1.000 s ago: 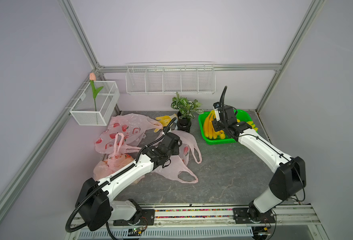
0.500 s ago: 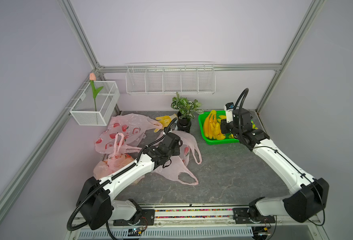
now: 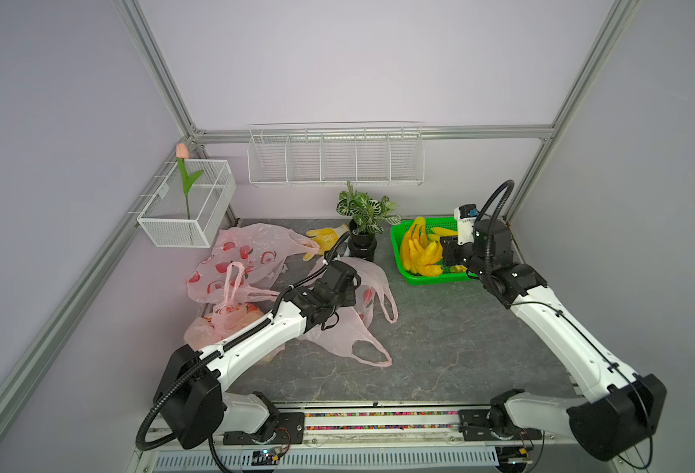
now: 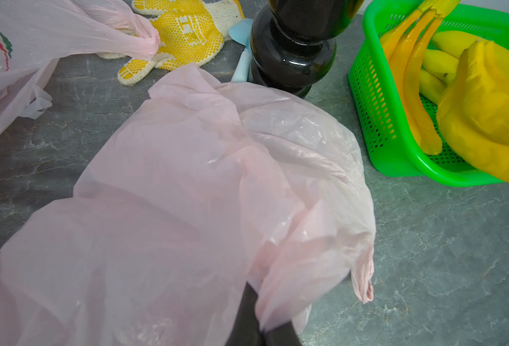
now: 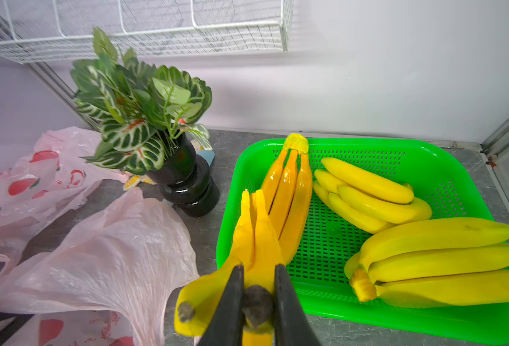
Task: Place the banana into a plastic bag & tie a knot
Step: Place the banana into the plastic bag.
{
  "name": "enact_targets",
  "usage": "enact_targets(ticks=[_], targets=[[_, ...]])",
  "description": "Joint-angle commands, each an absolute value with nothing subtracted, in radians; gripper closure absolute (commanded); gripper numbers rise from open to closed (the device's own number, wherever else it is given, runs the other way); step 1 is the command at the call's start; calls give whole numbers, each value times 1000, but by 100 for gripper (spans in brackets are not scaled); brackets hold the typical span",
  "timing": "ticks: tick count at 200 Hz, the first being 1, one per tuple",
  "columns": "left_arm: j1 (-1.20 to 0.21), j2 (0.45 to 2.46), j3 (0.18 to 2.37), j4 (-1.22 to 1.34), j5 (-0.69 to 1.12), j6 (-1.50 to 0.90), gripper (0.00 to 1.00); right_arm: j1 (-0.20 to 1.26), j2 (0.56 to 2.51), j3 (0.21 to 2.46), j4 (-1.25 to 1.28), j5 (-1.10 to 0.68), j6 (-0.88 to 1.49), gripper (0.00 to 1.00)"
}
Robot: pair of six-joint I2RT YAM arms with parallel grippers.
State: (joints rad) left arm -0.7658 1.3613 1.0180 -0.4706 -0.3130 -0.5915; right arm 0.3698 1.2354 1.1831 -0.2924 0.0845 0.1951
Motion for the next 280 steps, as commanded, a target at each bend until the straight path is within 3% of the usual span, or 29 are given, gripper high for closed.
enact_targets(ticks=[1,115,162,280], targets=[[-760,1374,1057,-479,-310,-609,100,368,1163,1155,-241,20,236,93],[-759,1422,1116,-492,-301,-607,100,480,851,888,-236,-255,319,93],[-758,1449,1144,-492,-282,-618,100,535,816,787,-188,-312,346,93],[-762,1364,1095,-432,-80,-702,100,563,921,642,211,-191,443,93]])
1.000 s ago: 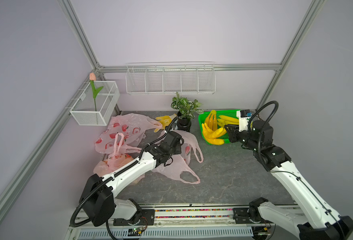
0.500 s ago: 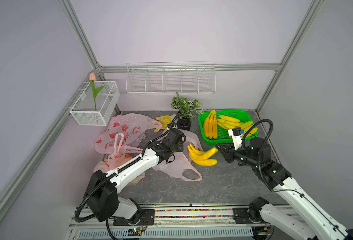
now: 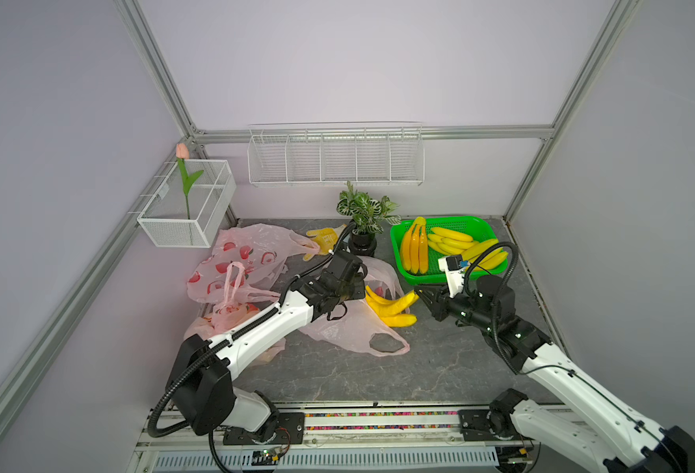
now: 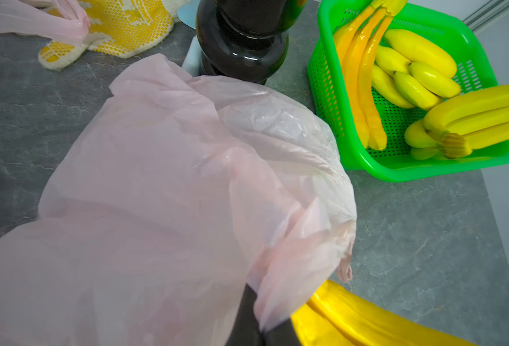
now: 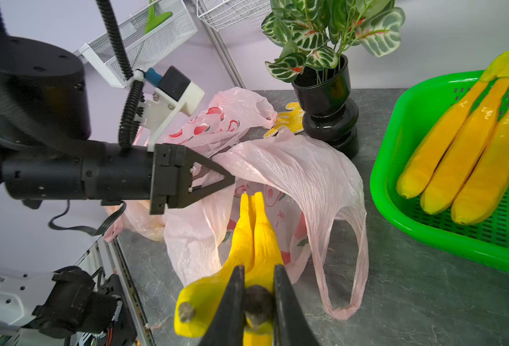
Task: Place the banana into a plastic bag & tie a knot
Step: Place the banana into the plastic bag.
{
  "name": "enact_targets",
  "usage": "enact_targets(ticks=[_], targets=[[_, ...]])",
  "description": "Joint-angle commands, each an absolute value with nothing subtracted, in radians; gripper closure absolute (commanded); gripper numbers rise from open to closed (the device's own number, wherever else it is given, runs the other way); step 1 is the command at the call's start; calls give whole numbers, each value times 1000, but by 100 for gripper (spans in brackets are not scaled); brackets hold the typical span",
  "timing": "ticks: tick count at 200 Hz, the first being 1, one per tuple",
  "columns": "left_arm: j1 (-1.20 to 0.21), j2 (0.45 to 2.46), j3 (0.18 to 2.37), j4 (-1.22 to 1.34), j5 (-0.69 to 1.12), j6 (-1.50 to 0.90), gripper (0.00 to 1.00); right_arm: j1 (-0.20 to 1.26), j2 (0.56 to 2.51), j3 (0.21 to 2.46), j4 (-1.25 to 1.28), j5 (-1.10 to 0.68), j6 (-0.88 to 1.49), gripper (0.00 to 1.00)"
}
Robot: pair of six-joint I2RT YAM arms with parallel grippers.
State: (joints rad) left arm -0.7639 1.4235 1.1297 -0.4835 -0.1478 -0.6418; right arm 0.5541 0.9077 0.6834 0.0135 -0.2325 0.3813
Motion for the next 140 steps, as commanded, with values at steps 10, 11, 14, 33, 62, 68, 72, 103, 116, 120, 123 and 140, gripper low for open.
enact_targets(ticks=[10,11,14,33,62,68,72,103,116,120,123,140], targets=[[-765,1353,1077,-398,-60,-732,100,572,926,619,283,-173,474,93],[-765,1352,1076,-396,-58,-734,100,574,927,616,290,-171,477,93],[-768,1349,1072,-385,-51,-742,100,578,929,609,313,-162,485,93],[-783,1336,1053,-332,-32,-791,100,611,946,577,402,-89,514,93],[-825,1324,1043,-264,-31,-837,100,659,987,509,547,30,561,93],[-832,1324,1043,-256,-33,-842,100,668,1000,494,575,55,566,93],[-837,1322,1044,-253,-35,-848,100,674,1008,487,590,71,569,93],[-851,1302,1023,-203,-32,-892,100,737,1069,443,703,206,531,93],[-851,1297,1016,-192,-29,-908,100,753,1108,427,761,227,518,93],[-851,1298,1014,-186,-27,-911,100,758,1121,424,781,228,513,93],[-851,1298,1013,-181,-24,-913,100,762,1132,423,795,228,509,93],[-852,1301,1009,-163,-14,-920,100,808,1195,429,854,251,476,93]])
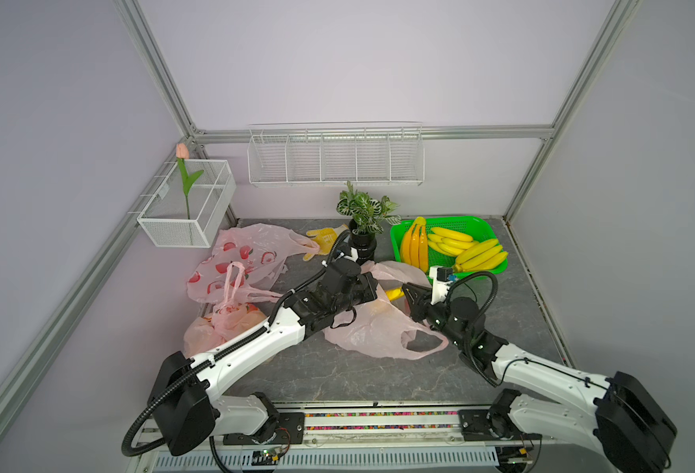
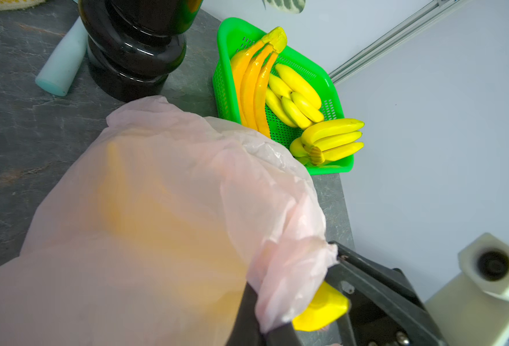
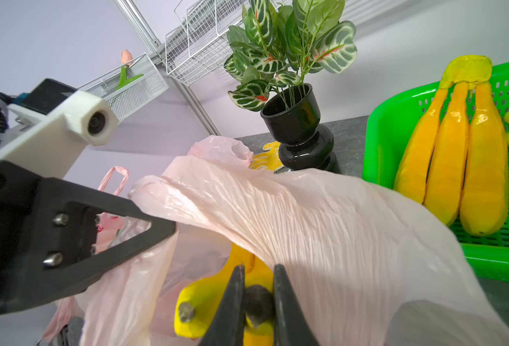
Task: Place the banana into a plastic bag & tie a knot
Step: Place the banana into the plastic bag.
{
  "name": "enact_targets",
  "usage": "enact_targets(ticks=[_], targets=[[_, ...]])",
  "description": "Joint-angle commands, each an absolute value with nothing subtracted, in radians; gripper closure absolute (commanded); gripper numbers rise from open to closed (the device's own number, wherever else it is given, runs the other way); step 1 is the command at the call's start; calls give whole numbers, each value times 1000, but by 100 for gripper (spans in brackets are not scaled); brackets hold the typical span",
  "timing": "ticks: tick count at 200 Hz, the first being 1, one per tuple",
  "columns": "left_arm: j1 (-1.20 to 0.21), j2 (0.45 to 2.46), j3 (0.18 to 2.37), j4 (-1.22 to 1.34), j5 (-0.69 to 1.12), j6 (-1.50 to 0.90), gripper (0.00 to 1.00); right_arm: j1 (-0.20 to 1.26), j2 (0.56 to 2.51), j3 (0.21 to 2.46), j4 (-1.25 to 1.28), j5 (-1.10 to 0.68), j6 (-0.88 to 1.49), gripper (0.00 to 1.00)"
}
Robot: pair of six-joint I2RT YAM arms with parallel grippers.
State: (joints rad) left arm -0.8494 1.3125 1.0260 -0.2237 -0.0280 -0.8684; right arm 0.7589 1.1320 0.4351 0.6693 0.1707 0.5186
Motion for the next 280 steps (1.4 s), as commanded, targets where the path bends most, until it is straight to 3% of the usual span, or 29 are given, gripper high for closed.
enact_targets(ticks=[1,47,60,76,102,114,134,167,203,280], targets=[[-852,1302,1009,-161,-14,-921,100,811,1199,430,856,254,474,93],[-855,1292,994,-142,-21,-929,100,843,1446,461,1013,262,496,93],[-855,1287,996,-168,-47,-921,100,858,1477,468,1010,272,488,89],[-851,1279,985,-189,-89,-922,100,862,1477,462,1004,252,481,73],[-821,1278,958,-208,-127,-904,100,863,1356,507,747,199,441,31],[-805,1289,961,-228,-132,-889,100,859,1284,538,587,193,415,20],[-778,1307,975,-270,-136,-879,100,834,1156,541,403,162,377,12],[-761,1324,976,-268,-140,-866,100,762,937,498,219,85,349,4],[-760,1347,976,-255,-129,-861,100,629,837,618,-28,61,353,4],[-759,1335,963,-265,-107,-831,100,221,1325,1110,-399,17,355,13]])
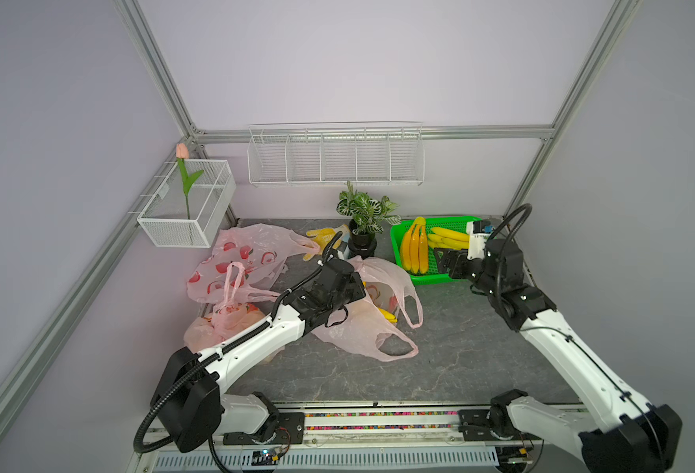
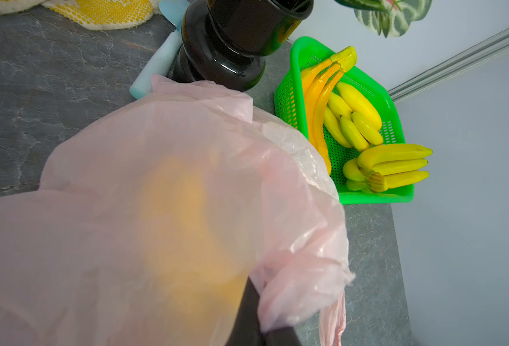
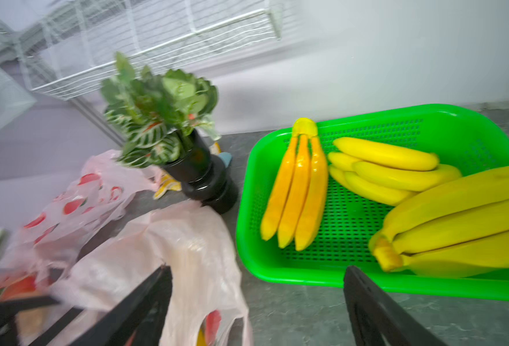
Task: Place the banana into a plastic bag & tie a knot
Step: Place the banana into the plastic bag, then pick up the banana from the basket.
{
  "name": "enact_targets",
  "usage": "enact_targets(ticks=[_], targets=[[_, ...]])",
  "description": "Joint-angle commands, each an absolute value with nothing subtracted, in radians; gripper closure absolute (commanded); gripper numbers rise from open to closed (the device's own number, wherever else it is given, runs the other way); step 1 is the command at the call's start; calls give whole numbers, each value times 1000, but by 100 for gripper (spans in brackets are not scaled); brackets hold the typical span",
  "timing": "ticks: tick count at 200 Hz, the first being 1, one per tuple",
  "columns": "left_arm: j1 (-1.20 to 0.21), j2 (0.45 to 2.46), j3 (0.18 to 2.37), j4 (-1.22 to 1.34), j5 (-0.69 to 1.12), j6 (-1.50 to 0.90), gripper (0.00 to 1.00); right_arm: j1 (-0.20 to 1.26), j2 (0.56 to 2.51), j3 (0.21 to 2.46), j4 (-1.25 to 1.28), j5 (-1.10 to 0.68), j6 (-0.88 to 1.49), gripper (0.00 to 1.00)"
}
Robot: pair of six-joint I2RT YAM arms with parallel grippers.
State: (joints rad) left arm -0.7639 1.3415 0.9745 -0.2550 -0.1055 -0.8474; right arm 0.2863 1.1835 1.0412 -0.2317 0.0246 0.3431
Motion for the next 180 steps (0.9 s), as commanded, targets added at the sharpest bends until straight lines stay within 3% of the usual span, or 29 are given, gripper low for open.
enact_targets(ticks=[1,65,180], targets=[[-760,1334,962,-264,-107,-831,100,218,1332,1114,-401,18,354,13],[-758,1328,946,-270,-107,-816,100,212,1626,1318,-560,184,276,21],[-755,1326,939,-275,-110,-810,100,212,1840,1436,-681,355,206,50]])
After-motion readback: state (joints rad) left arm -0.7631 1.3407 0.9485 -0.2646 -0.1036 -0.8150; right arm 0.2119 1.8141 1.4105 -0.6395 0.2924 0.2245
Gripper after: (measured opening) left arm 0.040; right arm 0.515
